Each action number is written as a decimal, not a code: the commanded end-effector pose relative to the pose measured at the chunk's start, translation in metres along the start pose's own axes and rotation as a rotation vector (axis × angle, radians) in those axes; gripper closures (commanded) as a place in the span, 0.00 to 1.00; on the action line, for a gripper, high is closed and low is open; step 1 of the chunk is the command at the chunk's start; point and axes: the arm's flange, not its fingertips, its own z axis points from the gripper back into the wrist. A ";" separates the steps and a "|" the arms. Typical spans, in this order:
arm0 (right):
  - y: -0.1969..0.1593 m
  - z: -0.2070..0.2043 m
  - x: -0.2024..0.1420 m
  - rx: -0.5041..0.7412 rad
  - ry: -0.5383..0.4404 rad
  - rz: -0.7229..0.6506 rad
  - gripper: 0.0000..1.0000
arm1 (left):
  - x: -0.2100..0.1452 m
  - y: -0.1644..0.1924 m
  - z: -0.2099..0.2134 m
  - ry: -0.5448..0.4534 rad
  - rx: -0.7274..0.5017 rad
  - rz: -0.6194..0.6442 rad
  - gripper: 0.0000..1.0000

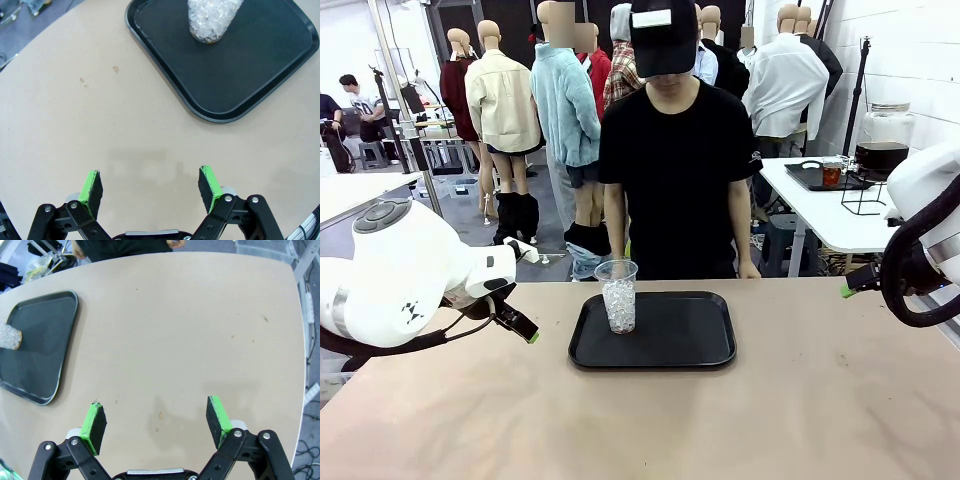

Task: Pour the drink into the iced cup.
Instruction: Pick up the iced cup indicated by the human and present it to them.

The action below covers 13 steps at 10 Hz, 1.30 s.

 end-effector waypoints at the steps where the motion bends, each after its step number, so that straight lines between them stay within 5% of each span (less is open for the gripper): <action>1: 0.001 -0.001 -0.001 0.004 -0.010 0.008 0.00 | -0.001 0.001 0.001 -0.001 0.000 0.004 0.00; 13: 0.001 -0.001 -0.001 0.004 -0.010 0.008 0.00 | -0.001 0.001 0.001 -0.001 0.000 0.004 0.00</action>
